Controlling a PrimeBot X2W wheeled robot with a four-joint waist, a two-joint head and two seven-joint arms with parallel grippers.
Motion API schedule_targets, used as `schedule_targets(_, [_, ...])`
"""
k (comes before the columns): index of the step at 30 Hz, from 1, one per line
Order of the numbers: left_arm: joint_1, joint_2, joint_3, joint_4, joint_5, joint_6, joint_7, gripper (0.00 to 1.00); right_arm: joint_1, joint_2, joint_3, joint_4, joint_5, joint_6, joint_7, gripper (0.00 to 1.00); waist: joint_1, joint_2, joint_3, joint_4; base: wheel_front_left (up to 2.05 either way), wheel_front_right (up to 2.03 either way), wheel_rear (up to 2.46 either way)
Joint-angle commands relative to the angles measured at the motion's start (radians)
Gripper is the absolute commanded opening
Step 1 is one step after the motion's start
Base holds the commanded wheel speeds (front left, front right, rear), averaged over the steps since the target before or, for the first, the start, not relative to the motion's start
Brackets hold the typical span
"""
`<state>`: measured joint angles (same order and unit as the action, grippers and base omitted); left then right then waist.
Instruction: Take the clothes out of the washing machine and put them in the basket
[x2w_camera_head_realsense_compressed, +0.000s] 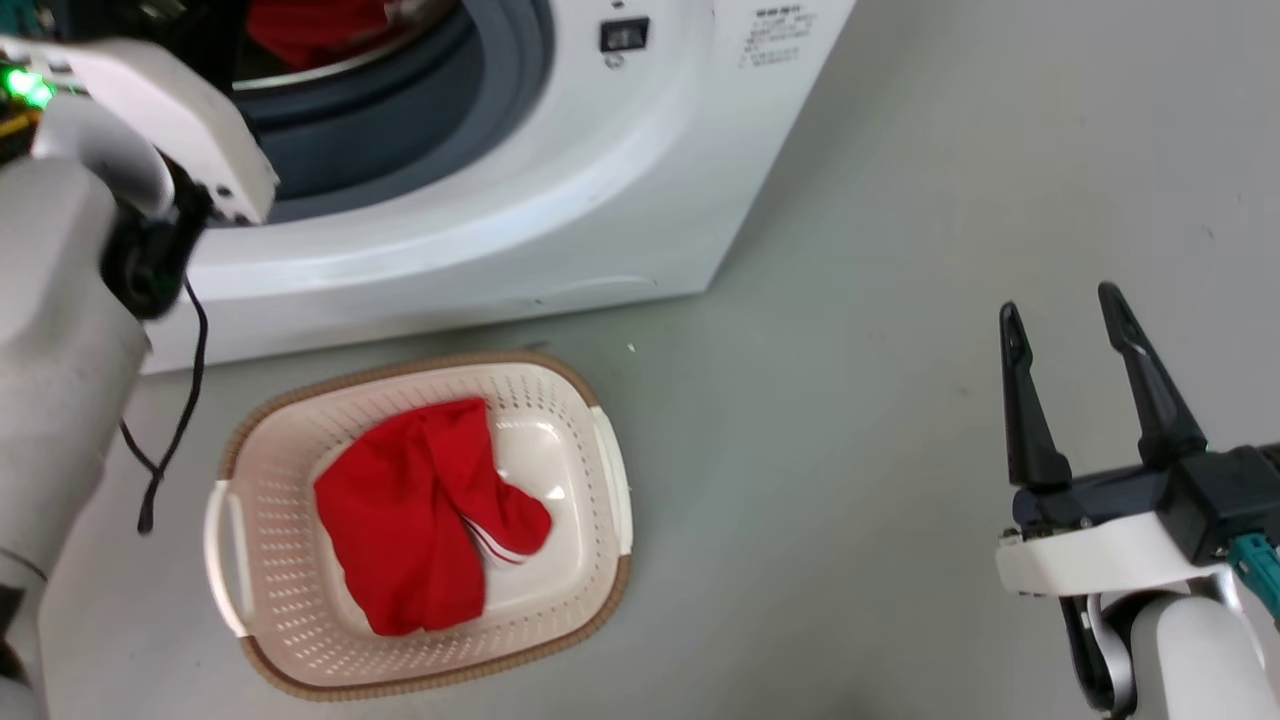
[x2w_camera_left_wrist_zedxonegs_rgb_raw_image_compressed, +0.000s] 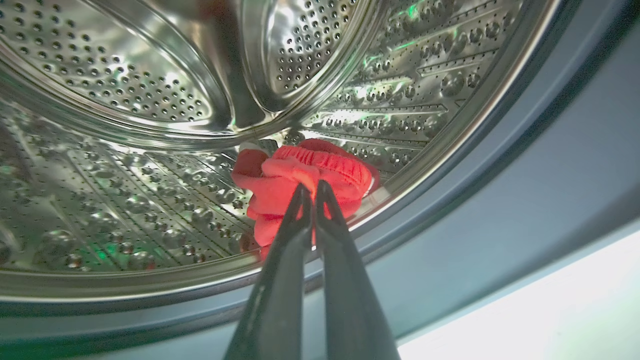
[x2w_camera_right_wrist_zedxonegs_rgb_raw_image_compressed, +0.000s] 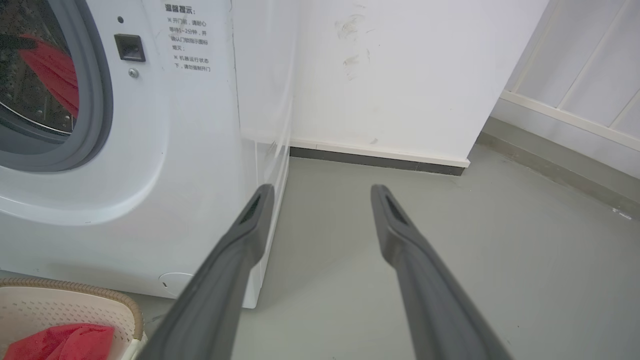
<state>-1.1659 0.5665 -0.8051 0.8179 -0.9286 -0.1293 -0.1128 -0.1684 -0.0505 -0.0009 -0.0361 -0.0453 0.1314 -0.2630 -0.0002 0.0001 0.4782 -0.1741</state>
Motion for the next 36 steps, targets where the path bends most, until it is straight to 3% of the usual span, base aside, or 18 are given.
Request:
schedule_targets(1, [0.042,-0.004,-0.007,-0.011,0.002,-0.001,-0.034,0.00,0.021,0.001,-0.003,0.006,-0.003,-0.001,-0.003,1.00,0.0002,-0.0001,-0.059,0.038,0.00,0.00,0.00])
schedule_targets(5, [0.126,0.003,-0.003,-0.055,0.015,0.014,-0.118,0.00,0.052,0.001,-0.001,0.022,-0.008,-0.001,-0.003,1.00,0.0002,-0.0001,-0.132,0.052,0.00,0.00,0.00])
schedule_targets(11, [0.231,0.018,0.026,-0.174,0.055,0.068,-0.150,0.00,0.077,0.001,-0.008,0.034,-0.008,-0.001,-0.003,1.00,0.0002,-0.0001,-0.211,0.071,0.00,0.00,0.00])
schedule_targets(13, [0.298,0.036,0.087,-0.314,0.103,0.117,-0.154,0.00,0.099,0.001,-0.011,0.040,-0.012,-0.001,-0.003,1.00,0.0002,-0.0001,-0.253,0.087,0.00,0.00,0.00])
schedule_targets(15, [0.328,0.041,0.106,-0.371,0.127,0.134,-0.154,0.00,0.102,0.001,-0.014,0.042,-0.013,-0.001,-0.003,1.00,0.0002,-0.0001,-0.267,0.093,0.00,0.00,0.00])
schedule_targets(16, [0.389,0.051,0.153,-0.478,0.167,0.171,-0.154,0.00,0.109,0.001,-0.011,0.045,-0.016,-0.001,-0.003,1.00,0.0002,-0.0001,-0.289,0.103,0.00,0.00,0.00])
schedule_targets(23, [0.566,0.087,0.251,-0.766,0.225,0.255,-0.152,0.00,0.139,0.001,-0.010,0.056,-0.019,-0.001,-0.003,1.00,0.0002,-0.0001,-0.352,0.133,0.00,0.00,0.00])
schedule_targets(32, [0.696,0.123,0.218,-0.917,0.246,0.311,-0.121,0.00,0.152,0.001,-0.008,0.059,-0.016,-0.001,-0.003,1.00,0.0002,-0.0001,-0.372,0.160,0.00,0.00,0.00])
schedule_targets(33, [0.759,0.115,0.205,-0.932,0.233,0.333,-0.122,0.00,0.152,0.001,-0.005,0.057,-0.013,-0.001,-0.003,1.00,0.0002,-0.0001,-0.367,0.161,0.00,0.00,0.00])
schedule_targets(36, [0.803,0.104,0.203,-0.909,0.216,0.340,-0.129,0.00,0.141,0.001,-0.001,0.052,-0.012,-0.001,-0.003,1.00,0.0002,-0.0001,-0.347,0.160,0.00,0.00,0.00])
